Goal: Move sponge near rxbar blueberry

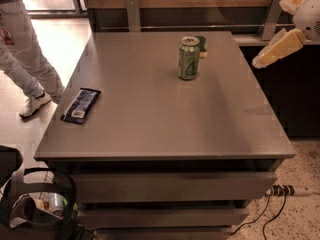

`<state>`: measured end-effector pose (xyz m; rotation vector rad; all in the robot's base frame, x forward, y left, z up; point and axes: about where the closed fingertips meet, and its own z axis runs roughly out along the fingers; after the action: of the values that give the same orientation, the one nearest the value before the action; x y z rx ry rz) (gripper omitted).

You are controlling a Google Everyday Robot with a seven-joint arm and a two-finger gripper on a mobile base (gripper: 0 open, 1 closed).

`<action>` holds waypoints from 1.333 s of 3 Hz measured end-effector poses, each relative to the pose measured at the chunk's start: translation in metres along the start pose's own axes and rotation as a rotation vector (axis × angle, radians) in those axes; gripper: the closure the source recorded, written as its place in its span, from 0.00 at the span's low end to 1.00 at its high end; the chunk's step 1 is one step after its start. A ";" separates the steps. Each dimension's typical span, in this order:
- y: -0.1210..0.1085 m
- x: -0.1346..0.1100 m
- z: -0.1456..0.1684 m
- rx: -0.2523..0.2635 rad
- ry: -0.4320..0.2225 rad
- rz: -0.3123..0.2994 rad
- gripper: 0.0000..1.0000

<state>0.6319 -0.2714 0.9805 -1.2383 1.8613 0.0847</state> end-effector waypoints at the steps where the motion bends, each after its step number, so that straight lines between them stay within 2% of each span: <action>1: -0.014 0.008 0.025 0.026 -0.070 0.077 0.00; 2: -0.024 0.017 0.046 0.038 -0.094 0.153 0.00; 3: -0.024 0.017 0.046 0.038 -0.094 0.153 0.00; 4: -0.036 0.017 0.067 0.020 -0.131 0.159 0.00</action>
Offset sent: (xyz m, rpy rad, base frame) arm 0.0597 -0.0088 -0.0383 0.2131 0.0072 -0.1323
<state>0.6988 -0.2687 0.9416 -1.0448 1.8388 0.2282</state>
